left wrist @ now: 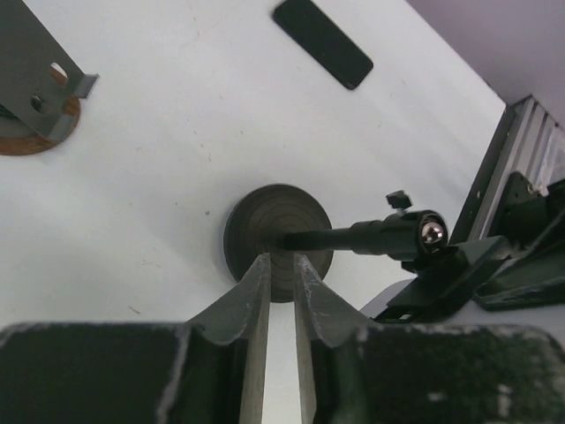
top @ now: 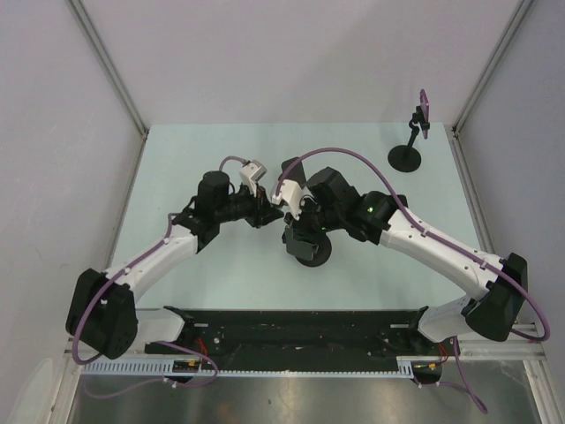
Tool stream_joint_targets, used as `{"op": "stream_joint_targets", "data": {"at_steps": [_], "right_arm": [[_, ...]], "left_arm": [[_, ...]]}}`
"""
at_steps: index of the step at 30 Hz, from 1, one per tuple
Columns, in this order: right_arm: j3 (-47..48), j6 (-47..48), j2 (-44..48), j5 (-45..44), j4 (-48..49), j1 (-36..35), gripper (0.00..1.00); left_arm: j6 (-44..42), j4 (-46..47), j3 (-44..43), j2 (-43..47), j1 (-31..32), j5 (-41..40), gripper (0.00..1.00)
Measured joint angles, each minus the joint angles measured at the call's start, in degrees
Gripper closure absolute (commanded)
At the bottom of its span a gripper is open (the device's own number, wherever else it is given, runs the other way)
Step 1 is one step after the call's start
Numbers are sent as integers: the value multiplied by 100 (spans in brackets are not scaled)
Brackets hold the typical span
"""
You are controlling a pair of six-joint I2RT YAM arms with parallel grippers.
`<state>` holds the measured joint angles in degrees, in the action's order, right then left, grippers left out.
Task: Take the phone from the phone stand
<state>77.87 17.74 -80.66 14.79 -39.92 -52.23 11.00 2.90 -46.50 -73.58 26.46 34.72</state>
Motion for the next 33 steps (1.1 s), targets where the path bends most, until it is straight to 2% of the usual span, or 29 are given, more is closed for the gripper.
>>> {"op": "stream_joint_targets", "data": {"at_steps": [2,4,5,8,14,22,33], "right_arm": [[-15,-59,0,-48,59,17,100],[-22,-133,2,-61,103,59,100],[-24,-160,2,-66,111,79,100],[-26,-249,2,-105,129,151,100],[-33,-496,2,-326,192,203,100],[-61,-918,2,-599,284,232,100],[-68,-940,4,-704,306,155,100]], "left_arm": [[-13,-4,9,164,-2,-79,62],[-11,4,72,457,-2,-181,49],[-42,2,118,621,-2,-223,40],[-125,48,284,1036,-2,-299,25],[-396,42,636,1561,15,-313,4],[-654,44,748,1668,452,-632,5],[-802,22,570,951,579,-750,33]]}}
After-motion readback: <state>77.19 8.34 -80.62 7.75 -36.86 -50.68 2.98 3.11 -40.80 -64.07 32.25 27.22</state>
